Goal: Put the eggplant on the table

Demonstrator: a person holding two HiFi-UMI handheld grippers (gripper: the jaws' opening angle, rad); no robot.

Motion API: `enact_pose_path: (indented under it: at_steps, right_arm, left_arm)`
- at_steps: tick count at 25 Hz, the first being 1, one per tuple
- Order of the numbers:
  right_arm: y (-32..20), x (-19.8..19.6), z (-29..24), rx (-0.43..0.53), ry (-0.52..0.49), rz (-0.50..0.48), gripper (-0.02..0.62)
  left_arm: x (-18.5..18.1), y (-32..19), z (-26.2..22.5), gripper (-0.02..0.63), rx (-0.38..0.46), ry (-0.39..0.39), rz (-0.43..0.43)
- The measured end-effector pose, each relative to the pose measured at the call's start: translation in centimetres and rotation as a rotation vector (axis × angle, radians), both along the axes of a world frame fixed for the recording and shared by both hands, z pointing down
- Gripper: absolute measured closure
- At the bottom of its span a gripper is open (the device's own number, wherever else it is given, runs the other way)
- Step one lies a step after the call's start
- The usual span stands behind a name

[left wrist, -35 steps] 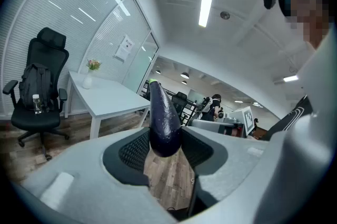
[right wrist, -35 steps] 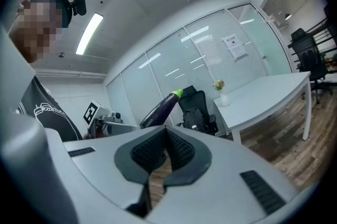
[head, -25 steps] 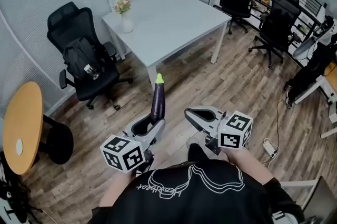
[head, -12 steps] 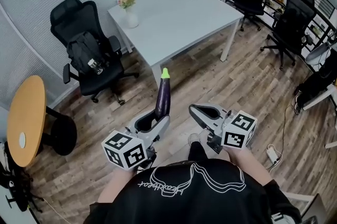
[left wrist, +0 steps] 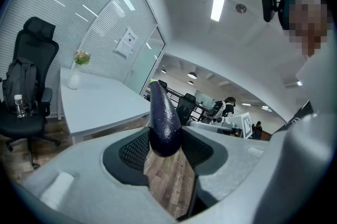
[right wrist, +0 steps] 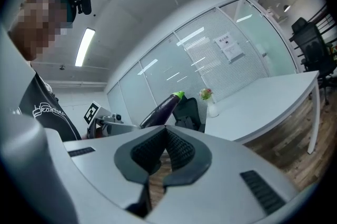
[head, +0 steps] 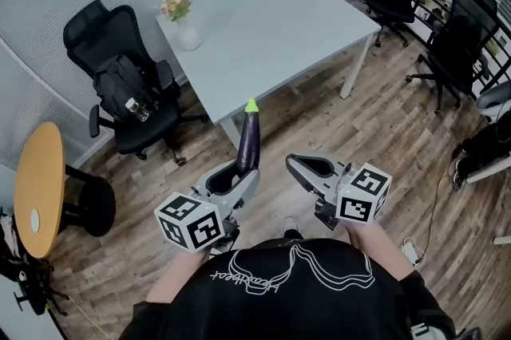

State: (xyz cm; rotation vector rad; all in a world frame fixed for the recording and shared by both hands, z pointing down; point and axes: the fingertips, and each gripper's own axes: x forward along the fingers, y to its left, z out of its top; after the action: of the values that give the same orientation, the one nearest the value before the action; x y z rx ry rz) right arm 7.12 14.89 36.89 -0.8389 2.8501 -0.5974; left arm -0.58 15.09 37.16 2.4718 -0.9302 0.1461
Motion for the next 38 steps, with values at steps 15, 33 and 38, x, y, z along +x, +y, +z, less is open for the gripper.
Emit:
enact_pose_path:
  at_steps: [15, 33, 38]
  right_arm:
    - [-10.5, 5.9, -1.6, 0.034, -0.018, 0.020, 0.588]
    - [-27.5, 1.8, 1.4, -0.055, 0.025, 0.010, 0.588]
    - [-33.9, -1.0, 2.7, -0.092, 0.058, -0.006, 0.588]
  left_arm:
    - [5.7, -10.6, -2.1, 0.415, 0.051, -0.018, -0.052]
    - [0.6, -28.4, 1.6, 0.414, -0.018, -0.006, -0.081]
    - [-2.0, -34.5, 3.3, 0.415, -0.071, 0.003, -0.102]
